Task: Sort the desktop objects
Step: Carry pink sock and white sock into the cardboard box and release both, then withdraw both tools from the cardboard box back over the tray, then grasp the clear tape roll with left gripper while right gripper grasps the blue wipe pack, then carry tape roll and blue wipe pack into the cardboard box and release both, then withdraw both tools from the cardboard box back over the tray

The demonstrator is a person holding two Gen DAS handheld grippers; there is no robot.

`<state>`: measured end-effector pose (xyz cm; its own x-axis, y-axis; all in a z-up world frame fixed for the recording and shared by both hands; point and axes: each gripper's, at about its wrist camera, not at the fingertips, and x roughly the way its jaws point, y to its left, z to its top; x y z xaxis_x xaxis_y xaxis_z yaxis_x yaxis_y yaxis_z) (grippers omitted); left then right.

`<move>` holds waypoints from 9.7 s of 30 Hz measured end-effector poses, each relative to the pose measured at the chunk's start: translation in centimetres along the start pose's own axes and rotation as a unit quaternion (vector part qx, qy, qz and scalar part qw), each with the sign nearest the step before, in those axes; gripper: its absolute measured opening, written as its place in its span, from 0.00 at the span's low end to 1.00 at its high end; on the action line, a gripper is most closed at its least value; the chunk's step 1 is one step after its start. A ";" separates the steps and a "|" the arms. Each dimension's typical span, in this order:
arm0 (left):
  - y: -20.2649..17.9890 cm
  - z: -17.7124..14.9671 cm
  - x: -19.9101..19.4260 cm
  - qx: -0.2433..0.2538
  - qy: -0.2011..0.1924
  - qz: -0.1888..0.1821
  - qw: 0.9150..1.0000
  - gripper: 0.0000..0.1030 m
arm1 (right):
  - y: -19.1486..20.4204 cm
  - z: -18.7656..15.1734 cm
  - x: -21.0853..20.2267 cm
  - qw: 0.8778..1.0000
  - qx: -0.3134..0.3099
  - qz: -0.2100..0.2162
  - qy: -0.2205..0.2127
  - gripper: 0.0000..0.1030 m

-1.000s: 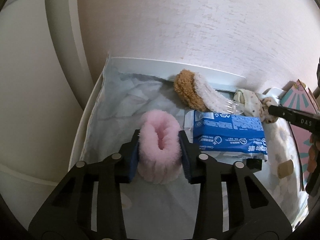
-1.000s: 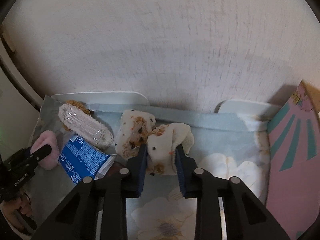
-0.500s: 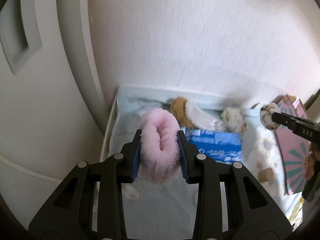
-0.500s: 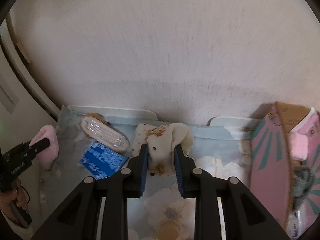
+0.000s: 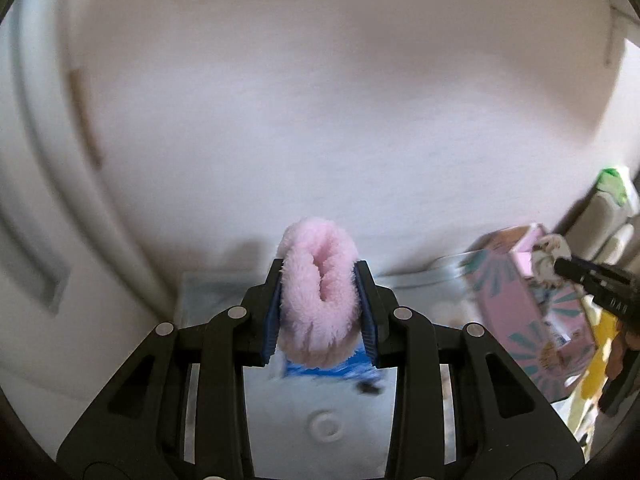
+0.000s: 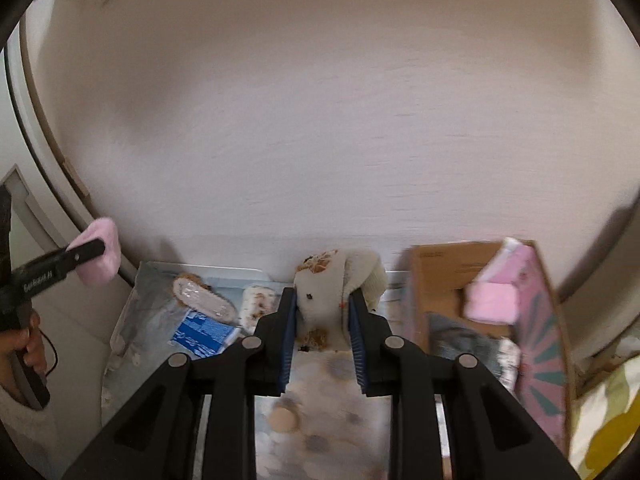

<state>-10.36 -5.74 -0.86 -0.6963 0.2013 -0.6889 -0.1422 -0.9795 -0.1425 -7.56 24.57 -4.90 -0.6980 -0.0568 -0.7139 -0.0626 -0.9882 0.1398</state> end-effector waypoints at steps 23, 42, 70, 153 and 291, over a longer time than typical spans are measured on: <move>-28.0 1.4 11.3 0.167 0.090 -0.196 0.962 0.29 | -12.0 -6.8 -5.7 0.994 0.079 -0.063 0.028 0.22; -36.6 -2.8 16.8 0.219 0.144 -0.198 0.944 0.29 | -11.9 -9.0 -2.4 0.995 0.057 -0.014 0.083 0.23; -32.2 0.0 11.6 0.201 0.084 -0.213 0.952 1.00 | -10.5 -9.5 -3.9 0.990 0.105 -0.045 0.081 0.84; 2.0 -19.8 4.4 0.030 0.075 -0.044 0.996 0.38 | 18.0 -8.5 16.8 0.865 -0.387 0.238 0.212 0.56; 7.1 -6.3 4.8 -0.017 0.068 -0.016 0.997 0.98 | 4.6 -10.8 5.1 0.991 -0.076 0.022 0.110 0.81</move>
<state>-10.32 -11.73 -9.67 -0.5900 0.2339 -0.7728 -0.1381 -0.9722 -0.1889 -3.72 18.18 -15.25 -0.5246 -0.1129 -0.8438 0.0842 -0.9932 0.0805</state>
